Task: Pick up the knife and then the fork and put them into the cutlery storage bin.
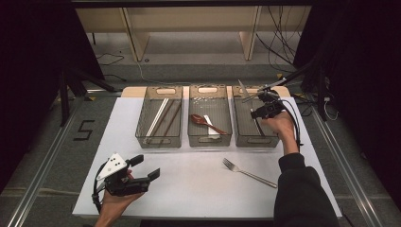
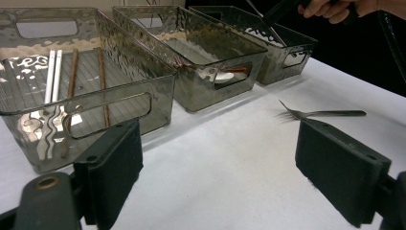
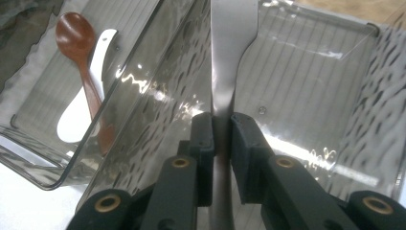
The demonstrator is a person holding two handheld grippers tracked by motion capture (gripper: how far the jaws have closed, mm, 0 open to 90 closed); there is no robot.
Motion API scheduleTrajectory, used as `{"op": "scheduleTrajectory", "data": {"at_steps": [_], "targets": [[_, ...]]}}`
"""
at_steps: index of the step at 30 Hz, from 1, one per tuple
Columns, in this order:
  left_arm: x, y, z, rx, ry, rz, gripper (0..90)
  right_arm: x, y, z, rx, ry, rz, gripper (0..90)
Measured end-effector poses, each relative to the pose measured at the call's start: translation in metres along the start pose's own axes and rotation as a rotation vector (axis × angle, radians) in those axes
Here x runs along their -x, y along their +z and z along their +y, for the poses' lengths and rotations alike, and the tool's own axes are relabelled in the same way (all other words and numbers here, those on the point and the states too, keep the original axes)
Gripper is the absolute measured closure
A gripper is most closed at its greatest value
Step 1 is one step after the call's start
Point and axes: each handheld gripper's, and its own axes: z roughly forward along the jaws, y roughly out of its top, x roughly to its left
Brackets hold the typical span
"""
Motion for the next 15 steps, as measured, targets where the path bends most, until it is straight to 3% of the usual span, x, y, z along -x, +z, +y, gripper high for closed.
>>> {"op": "scheduleTrajectory", "data": {"at_steps": [15], "targets": [[0.000,0.000,0.000,-0.001,0.000,-0.001,15.9,0.000,0.013,-0.005,-0.042,0.017,-0.012,80.0]]}}
